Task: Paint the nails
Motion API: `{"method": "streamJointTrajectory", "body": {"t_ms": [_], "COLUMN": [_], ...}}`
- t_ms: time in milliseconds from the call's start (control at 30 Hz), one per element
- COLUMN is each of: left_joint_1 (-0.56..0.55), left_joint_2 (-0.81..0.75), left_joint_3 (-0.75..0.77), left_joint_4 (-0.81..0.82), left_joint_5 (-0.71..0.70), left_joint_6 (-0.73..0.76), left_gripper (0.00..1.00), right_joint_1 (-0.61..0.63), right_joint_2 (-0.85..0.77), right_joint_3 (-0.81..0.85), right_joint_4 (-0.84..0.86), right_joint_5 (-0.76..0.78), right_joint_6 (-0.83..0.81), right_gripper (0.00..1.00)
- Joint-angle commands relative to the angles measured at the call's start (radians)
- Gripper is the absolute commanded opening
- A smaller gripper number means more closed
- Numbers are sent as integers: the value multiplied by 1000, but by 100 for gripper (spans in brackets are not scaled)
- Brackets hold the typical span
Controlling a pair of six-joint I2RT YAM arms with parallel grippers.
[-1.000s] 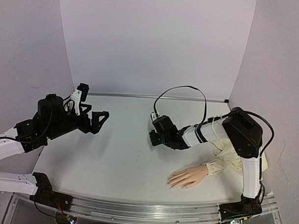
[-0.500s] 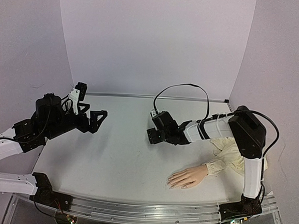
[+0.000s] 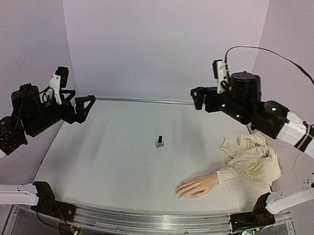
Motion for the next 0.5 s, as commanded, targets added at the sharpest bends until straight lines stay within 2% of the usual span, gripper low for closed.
{"method": "streamJointTrajectory", "body": {"t_ms": [0,100,233,467], "left_joint_1": [6,6,6,6], "left_joint_2": [-60,-77,-70,-71], "left_joint_3": [100,116,152,165], "left_joint_4": [-47,-53,-63,-74], "left_joint_5": [-101,-128,-140,-137], "left_joint_6": [63,89,117,119], "left_gripper": [99,100,100,99], "right_joint_1": [-1,-2,-1,0], "right_joint_2": [-181,-249,-253,-317], "right_joint_3": [-9,5,51,1], "right_joint_4": [-116,-129,-159,-107], "right_joint_5": [159,205,255,214], "right_joint_6": [-76,-125,-140,-137], "right_gripper": [98,98,98,98]}}
